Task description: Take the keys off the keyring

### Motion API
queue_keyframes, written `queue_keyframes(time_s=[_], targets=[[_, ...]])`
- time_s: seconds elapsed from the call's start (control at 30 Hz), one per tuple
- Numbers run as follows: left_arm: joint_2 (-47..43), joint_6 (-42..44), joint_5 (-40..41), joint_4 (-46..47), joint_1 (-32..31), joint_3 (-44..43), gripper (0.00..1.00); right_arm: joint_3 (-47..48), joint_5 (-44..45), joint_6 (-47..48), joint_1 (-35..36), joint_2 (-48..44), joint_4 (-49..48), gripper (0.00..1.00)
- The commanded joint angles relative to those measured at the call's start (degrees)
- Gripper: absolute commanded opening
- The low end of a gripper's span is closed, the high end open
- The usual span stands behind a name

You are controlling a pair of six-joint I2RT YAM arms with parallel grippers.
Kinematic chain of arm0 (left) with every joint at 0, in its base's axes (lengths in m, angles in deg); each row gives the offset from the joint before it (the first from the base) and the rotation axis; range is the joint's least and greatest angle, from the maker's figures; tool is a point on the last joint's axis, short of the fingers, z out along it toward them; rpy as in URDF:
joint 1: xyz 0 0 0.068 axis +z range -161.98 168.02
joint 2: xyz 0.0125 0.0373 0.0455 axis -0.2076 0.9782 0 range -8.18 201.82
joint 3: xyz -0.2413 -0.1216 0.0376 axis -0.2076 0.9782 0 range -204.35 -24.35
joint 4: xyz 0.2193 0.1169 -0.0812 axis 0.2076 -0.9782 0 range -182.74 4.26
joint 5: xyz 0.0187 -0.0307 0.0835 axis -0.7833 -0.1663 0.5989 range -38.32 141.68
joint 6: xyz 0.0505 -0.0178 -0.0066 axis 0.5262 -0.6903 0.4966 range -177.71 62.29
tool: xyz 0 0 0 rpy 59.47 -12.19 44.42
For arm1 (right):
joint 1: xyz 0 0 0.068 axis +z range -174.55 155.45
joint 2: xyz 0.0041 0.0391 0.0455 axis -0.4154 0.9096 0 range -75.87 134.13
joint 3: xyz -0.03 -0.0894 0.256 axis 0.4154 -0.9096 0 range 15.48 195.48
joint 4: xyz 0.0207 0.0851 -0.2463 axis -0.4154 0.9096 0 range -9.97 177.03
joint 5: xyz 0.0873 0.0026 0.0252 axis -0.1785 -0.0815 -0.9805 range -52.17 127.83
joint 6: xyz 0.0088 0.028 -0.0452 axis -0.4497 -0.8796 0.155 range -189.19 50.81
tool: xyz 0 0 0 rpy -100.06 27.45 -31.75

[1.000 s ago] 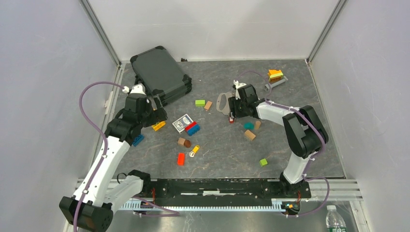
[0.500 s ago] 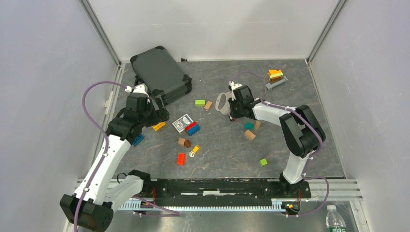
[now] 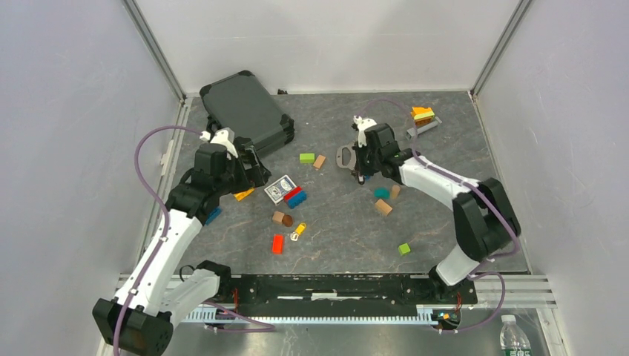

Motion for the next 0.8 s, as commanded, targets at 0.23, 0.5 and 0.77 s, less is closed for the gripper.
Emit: queue_keyframes(time_s=[0.23, 0.5, 0.77], targets=[[-3.35, 3.39, 0.29, 12.1, -15.8, -1.8, 1.0, 4.6, -5.59, 2.21, 1.32, -14.9, 4.4, 0.0], [-6.78, 6.49, 0.72, 30.18, -25.49, 6.71, 1.0, 6.34, -7.09, 0.62, 1.27, -21.17, 8.43, 0.0], [-13.36, 16.63, -2.84, 44.53, -31.02, 16.99, 1.0, 6.57, -14.18, -0.1, 1.31, -25.14, 12.07, 0.0]])
